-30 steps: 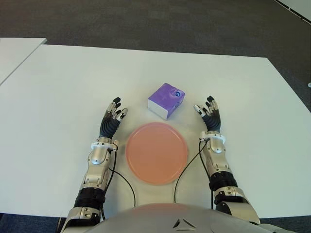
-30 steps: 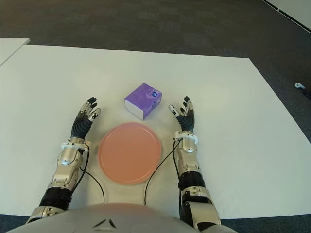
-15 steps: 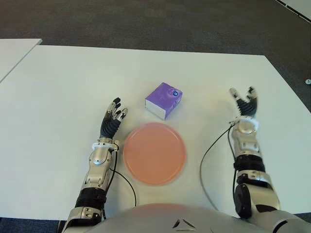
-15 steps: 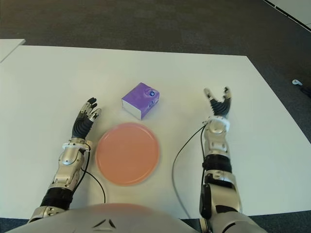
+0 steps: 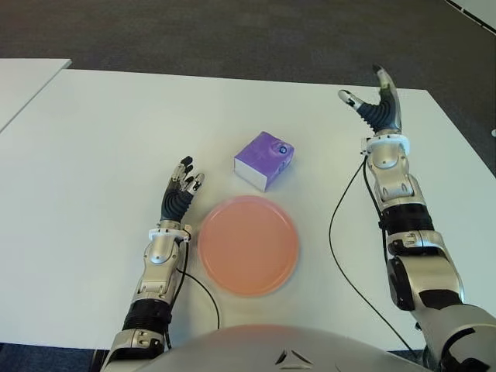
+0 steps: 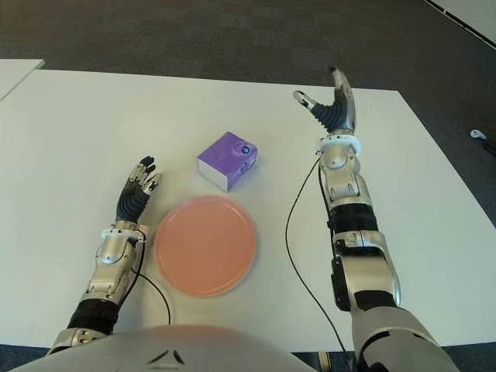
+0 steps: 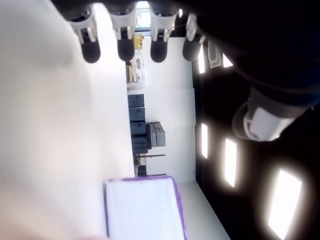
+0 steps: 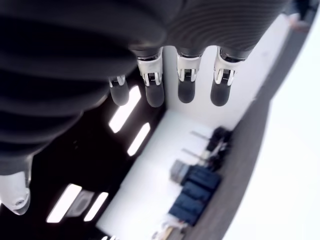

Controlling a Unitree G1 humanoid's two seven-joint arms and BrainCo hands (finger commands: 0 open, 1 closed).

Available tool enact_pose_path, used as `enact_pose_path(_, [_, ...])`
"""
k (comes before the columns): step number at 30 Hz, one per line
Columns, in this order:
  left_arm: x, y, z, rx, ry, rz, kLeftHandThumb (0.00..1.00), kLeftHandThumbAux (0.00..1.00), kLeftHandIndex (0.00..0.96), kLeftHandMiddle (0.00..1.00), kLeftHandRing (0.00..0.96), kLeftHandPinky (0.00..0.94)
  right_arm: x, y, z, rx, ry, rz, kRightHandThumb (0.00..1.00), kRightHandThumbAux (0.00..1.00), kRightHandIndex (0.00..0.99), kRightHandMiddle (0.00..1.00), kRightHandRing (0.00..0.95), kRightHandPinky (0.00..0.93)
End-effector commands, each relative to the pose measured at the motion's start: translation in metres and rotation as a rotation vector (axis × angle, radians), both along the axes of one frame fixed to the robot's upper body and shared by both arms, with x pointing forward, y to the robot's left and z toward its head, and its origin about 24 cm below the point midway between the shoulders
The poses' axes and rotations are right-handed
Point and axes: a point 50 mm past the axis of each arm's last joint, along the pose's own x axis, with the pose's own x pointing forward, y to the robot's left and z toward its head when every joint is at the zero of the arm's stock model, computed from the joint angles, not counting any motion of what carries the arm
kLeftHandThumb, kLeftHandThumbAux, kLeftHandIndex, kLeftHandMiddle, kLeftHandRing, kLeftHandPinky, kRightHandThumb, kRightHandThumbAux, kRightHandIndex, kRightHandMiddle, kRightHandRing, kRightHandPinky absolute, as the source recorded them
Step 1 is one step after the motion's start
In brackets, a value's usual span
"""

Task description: Put the tissue paper into the plate.

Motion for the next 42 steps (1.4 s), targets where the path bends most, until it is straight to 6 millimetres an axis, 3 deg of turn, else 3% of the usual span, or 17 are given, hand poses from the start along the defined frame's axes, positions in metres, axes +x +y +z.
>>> enact_pose_path(1, [-0.003,0.0,-0.004,-0.006,0.011,0.003,0.0,0.507,0.0,0.0,0.0,0.0,0.007,0.005,-0.005,-0.204,0.045,0.081,0.499,0.394,0.0,0.0,0.0,0.0])
enact_pose_path(9, [-0.004,-0.001,-0.003,-0.006,-0.001,-0.008,0.0,0.516,0.0,0.0,0.0,0.0,0.016,0.018,-0.024,-0.389,0.128,0.222,0.503,0.302,0.0,0.0,0.0,0.0])
enact_pose_path(12, [-0.005,-0.002,-0.003,-0.005,0.003,-0.005,0.0,0.522,0.0,0.0,0.0,0.0,0.012,0.049,-0.043,-0.557,0.153,0.367,0.517,0.281,0.0,0.0,0.0,0.0])
enact_pose_path(15, [-0.005,-0.003,-0.003,-0.002,0.006,-0.001,0.0,0.528,0.0,0.0,0.0,0.0,0.008,0.064,-0.054,-0.652,0.14,0.454,0.529,0.258,0.0,0.0,0.0,0.0])
enact_pose_path(30, [-0.006,-0.004,-0.002,0.014,-0.008,0.003,0.0,0.525,0.0,0.0,0.0,0.0,-0.004,0.071,-0.079,-1.157,-0.044,0.648,0.504,0.234,0.0,0.0,0.0,0.0])
enact_pose_path(42, [-0.007,-0.004,-0.005,0.01,0.007,0.027,0.0,0.509,0.0,0.0,0.0,0.0,-0.006,0.067,-0.088,-1.31,-0.063,0.687,0.504,0.236,0.0,0.0,0.0,0.0])
